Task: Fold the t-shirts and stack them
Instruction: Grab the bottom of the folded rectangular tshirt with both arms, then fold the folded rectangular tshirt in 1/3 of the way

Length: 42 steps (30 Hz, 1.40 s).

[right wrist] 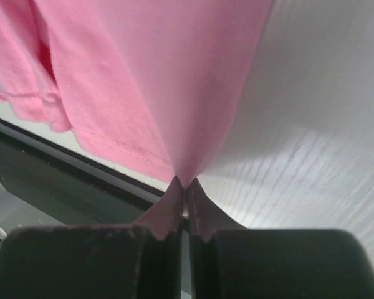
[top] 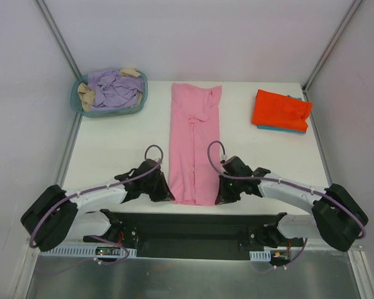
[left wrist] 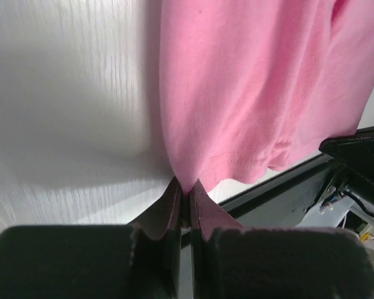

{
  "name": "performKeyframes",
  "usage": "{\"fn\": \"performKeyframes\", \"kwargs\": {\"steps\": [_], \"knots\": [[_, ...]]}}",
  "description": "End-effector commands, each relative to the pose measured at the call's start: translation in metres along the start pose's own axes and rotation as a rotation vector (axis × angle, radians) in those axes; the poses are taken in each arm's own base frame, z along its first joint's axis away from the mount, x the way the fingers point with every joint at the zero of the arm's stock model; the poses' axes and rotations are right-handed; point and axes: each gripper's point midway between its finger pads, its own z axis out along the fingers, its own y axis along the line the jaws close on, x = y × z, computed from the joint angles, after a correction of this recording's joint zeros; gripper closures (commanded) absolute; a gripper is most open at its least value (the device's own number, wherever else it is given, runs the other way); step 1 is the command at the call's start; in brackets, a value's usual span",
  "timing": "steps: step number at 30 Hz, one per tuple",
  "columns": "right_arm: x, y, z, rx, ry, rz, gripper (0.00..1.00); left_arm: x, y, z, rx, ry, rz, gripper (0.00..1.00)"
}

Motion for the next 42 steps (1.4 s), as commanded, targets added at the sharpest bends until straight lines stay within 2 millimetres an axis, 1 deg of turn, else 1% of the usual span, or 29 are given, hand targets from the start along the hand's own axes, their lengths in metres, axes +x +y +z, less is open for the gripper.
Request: {"fn": "performKeyframes", "kwargs": {"steps": [1, 3, 5, 6, 7, 8, 9, 10, 11, 12, 13, 15, 16, 18, 19, 21, 22, 24, 25, 29, 31, 32, 33, 35, 36, 37, 39, 41, 42], "knots": [[0.025, 0.014, -0.016, -0.070, 0.023, -0.048, 0.99, 0.027, 0.003, -0.013, 0.035, 0.035, 0.002, 1.00], [0.040, 0.023, -0.025, -0.124, 0.036, -0.081, 0.99, 0.041, -0.001, -0.021, 0.080, 0.053, 0.015, 1.00], [0.048, 0.030, -0.031, -0.165, 0.040, -0.095, 0.99, 0.050, -0.009, -0.033, 0.132, 0.061, 0.044, 1.00], [0.050, 0.036, -0.040, -0.213, 0.030, -0.114, 0.99, 0.052, -0.013, -0.037, 0.149, 0.059, 0.055, 1.00], [0.050, 0.037, -0.044, -0.221, 0.023, -0.123, 0.99, 0.053, -0.014, -0.043, 0.155, 0.056, 0.067, 1.00], [0.048, 0.038, -0.050, -0.230, 0.003, -0.154, 0.99, 0.050, -0.026, -0.053, 0.211, 0.025, 0.090, 1.00], [0.039, 0.046, -0.061, -0.250, -0.049, -0.182, 0.99, 0.048, -0.030, -0.057, 0.231, 0.008, 0.115, 1.00], [0.037, 0.045, -0.067, -0.241, -0.065, -0.195, 0.99, 0.042, -0.035, -0.062, 0.248, -0.028, 0.125, 1.00], [0.029, 0.046, -0.073, -0.229, -0.106, -0.225, 0.99, 0.037, -0.040, -0.068, 0.273, -0.061, 0.141, 1.00], [0.019, 0.055, -0.083, -0.242, -0.148, -0.242, 0.99, 0.033, -0.044, -0.071, 0.282, -0.086, 0.152, 1.00], [0.014, 0.056, -0.088, -0.229, -0.163, -0.248, 0.99, 0.022, -0.052, -0.076, 0.286, -0.140, 0.157, 1.00], [0.000, 0.054, -0.093, -0.175, -0.205, -0.265, 0.99, 0.013, -0.059, -0.081, 0.281, -0.179, 0.188, 1.00], [-0.009, 0.059, -0.097, -0.157, -0.224, -0.269, 0.99, 0.003, -0.070, -0.088, 0.290, -0.223, 0.201, 1.00], [-0.026, 0.056, -0.097, -0.112, -0.263, -0.268, 0.99, -0.010, -0.071, -0.086, 0.241, -0.266, 0.222, 1.00], [-0.036, 0.062, -0.101, -0.116, -0.286, -0.263, 0.99, -0.019, -0.081, -0.093, 0.242, -0.302, 0.224, 1.00], [-0.055, 0.058, -0.099, -0.069, -0.309, -0.243, 0.99, -0.038, -0.080, -0.089, 0.177, -0.361, 0.228, 1.00], [-0.065, 0.057, -0.101, -0.054, -0.333, -0.230, 0.99, -0.049, -0.088, -0.095, 0.175, -0.398, 0.222, 1.00], [-0.092, 0.062, -0.106, -0.048, -0.401, -0.207, 0.99, -0.066, -0.086, -0.090, 0.119, -0.431, 0.215, 1.00], [-0.101, 0.064, -0.108, -0.053, -0.419, -0.214, 0.99, -0.075, -0.091, -0.088, 0.100, -0.443, 0.216, 1.00], [-0.140, 0.073, -0.119, -0.042, -0.471, -0.223, 0.99, -0.116, -0.091, -0.085, 0.013, -0.501, 0.214, 1.00], [-0.154, 0.066, -0.114, -0.009, -0.465, -0.206, 0.99, -0.129, -0.098, -0.080, 0.013, -0.487, 0.202, 1.00], [-0.165, 0.067, -0.119, -0.008, -0.483, -0.202, 0.99, -0.140, -0.095, -0.080, -0.004, -0.494, 0.203, 1.00], [-0.172, 0.064, -0.111, 0.008, -0.470, -0.195, 0.99, -0.145, -0.096, -0.079, -0.007, -0.494, 0.203, 1.00], [-0.185, 0.061, -0.112, 0.018, -0.477, -0.182, 0.99, -0.159, -0.100, -0.074, -0.026, -0.499, 0.215, 1.00], [-0.194, 0.063, -0.114, 0.015, -0.491, -0.175, 0.99, -0.169, -0.104, -0.078, -0.025, -0.517, 0.213, 1.00], [-0.200, 0.060, -0.107, 0.025, -0.475, -0.166, 0.99, -0.174, -0.103, -0.071, -0.038, -0.501, 0.213, 1.00], [-0.215, 0.060, -0.109, 0.015, -0.490, -0.155, 0.99, -0.188, -0.107, -0.072, -0.040, -0.515, 0.222, 1.00], [-0.225, 0.057, -0.102, 0.010, -0.475, -0.142, 0.99, -0.196, -0.105, -0.063, -0.055, -0.493, 0.232, 1.00], [-0.229, 0.056, -0.100, 0.008, -0.472, -0.136, 0.99, -0.202, -0.111, -0.064, -0.044, -0.496, 0.235, 1.00]]}}
